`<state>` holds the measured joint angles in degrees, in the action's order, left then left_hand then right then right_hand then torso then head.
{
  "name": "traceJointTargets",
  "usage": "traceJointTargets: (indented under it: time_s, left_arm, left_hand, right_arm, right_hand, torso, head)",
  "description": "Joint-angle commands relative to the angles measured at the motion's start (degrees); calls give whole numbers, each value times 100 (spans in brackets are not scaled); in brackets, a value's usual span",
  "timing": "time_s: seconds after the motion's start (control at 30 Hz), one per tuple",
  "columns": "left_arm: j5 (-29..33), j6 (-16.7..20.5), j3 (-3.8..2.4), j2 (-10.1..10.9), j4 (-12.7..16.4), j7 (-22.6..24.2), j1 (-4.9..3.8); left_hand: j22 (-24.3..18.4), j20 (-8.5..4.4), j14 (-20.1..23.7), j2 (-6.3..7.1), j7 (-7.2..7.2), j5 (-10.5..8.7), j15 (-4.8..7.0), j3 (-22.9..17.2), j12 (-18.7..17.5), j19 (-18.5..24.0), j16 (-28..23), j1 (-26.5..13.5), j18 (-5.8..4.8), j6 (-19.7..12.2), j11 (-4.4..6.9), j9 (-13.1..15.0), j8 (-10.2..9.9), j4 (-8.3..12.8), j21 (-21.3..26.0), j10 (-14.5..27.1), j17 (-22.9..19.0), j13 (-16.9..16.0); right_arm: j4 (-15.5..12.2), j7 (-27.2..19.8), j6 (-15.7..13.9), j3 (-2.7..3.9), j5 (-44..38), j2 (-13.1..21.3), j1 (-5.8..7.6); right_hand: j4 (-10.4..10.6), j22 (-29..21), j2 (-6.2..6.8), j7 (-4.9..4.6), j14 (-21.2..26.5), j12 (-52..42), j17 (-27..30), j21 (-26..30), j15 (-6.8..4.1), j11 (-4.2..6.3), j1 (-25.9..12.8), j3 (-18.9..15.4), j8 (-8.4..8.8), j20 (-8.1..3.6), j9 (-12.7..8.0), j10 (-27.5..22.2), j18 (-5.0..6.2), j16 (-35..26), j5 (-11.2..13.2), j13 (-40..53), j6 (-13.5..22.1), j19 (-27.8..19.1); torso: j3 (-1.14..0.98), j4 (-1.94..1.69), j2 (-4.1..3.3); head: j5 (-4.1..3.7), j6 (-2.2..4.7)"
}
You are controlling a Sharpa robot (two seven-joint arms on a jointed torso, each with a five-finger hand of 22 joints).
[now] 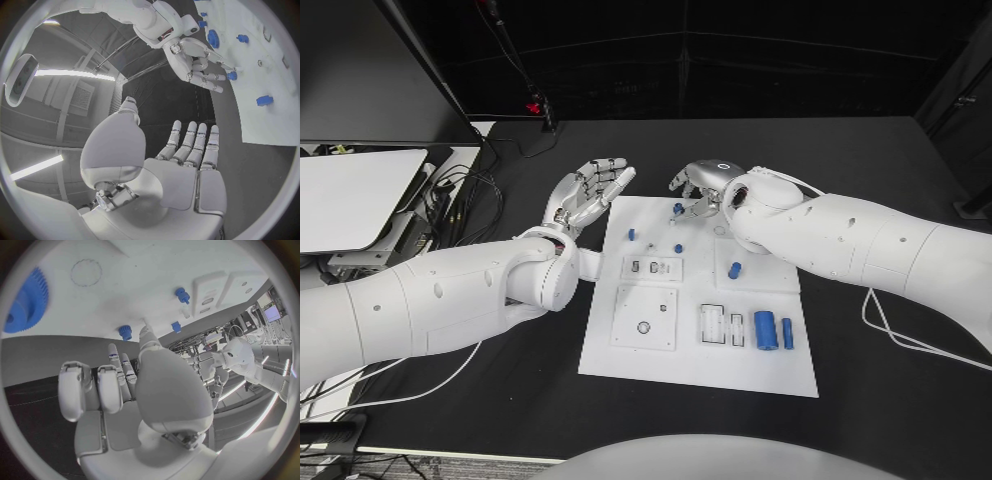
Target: Assemble the parts on the task board
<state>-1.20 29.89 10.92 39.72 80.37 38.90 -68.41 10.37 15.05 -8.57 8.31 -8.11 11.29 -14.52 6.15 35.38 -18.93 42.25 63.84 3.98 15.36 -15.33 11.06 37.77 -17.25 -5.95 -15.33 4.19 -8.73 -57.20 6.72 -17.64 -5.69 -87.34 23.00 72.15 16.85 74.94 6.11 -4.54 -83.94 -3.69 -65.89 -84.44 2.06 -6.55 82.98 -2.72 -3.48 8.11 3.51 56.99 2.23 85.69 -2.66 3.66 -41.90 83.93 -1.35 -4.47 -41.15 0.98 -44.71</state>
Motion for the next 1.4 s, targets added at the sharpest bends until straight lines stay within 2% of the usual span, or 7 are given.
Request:
traceJointTargets:
  time_s: [0.03,0.53,0.73,0.87,0.97,1.1,1.4]
  left_arm:
    - [-35,-52,-5,-13,-8,2010,-9]
    - [-35,-45,11,-16,-54,2006,-8]
    - [-35,-47,35,-4,-48,2001,-8]
    - [-35,-38,41,2,-43,1991,-8]
    - [-35,-36,44,7,-37,1989,-8]
    - [-35,-37,45,10,-40,1985,-8]
    - [-35,-57,47,20,-30,1980,-8]
  left_hand:
    - [5,26,32,-40,-895,-1,-10,-29,38,21,25,0,72,-25,9,-5,26,4,-24,27,-8,5]
    - [7,30,34,-54,-895,-3,-11,-42,48,27,32,5,74,-29,8,-16,34,5,-29,32,-11,14]
    - [10,31,35,-48,-895,-3,-12,-41,51,25,34,6,74,-32,8,-19,36,4,-31,33,-11,17]
    - [12,36,33,-72,-895,-4,-16,-55,66,30,43,6,75,-36,8,-29,45,5,-36,29,-13,24]
    - [12,37,33,-81,-895,-5,-17,-61,72,35,46,7,75,-36,8,-33,49,5,-37,28,-14,27]
    - [12,37,33,-81,-895,-5,-17,-61,72,35,46,7,75,-36,8,-33,49,5,-37,28,-14,27]
    - [16,43,33,-126,-895,-14,-21,-91,95,49,60,16,77,-38,8,-50,67,7,-44,29,-18,41]
  right_arm:
    - [-140,-557,-945,4,727,108,9]
    - [-2010,-2253,-1640,8,3424,2016,104]
    - [-2311,-2213,-1829,5,2767,2554,128]
    - [-2341,-1951,-1650,0,2532,2737,132]
    - [-2336,-1728,-1433,-3,2420,2816,131]
    - [-2247,-1447,-1238,-7,2234,2828,129]
    - [-1919,-718,-998,-11,1792,2619,104]
  right_hand:
    - [-13,257,-53,-118,-181,-63,27,55,-19,-9,-80,99,-36,-9,30,6,72,-29,-1,18,-152,-47]
    - [-47,-485,-186,-487,68,-656,1229,531,-153,168,-596,208,-180,-106,84,873,236,-465,-42,168,-729,-503]
    - [-34,-1010,280,-143,153,-1811,1612,986,-501,571,-1246,-122,-98,-443,51,2073,338,-822,-104,947,-744,-844]
    - [68,-1729,367,141,352,-6522,697,1710,-604,596,-1458,-231,-56,-500,62,1467,469,-570,-122,5956,-517,-1444]
    - [26,-1734,246,188,32,-8279,-880,1830,-512,690,-1529,-242,-50,-451,62,2589,448,-13,-280,8078,-492,-1657]
    - [24,-659,331,205,-606,-8631,-2411,1019,-414,625,-1546,-296,-112,-407,91,3301,271,431,-624,8634,-626,-1165]
    - [-3,1506,283,-11,-606,-8631,-2411,-556,-399,620,-1156,59,-238,-374,137,3301,-223,431,-1424,8634,-785,607]
  torso:
    - [-6,0,0]
    - [30,55,48]
    - [32,59,59]
    - [31,53,50]
    - [33,53,52]
    - [40,65,54]
    - [29,57,54]
  head:
    - [-2,0]
    - [-118,55]
    - [-227,80]
    - [-341,113]
    - [-393,117]
    - [-467,129]
    - [-522,149]
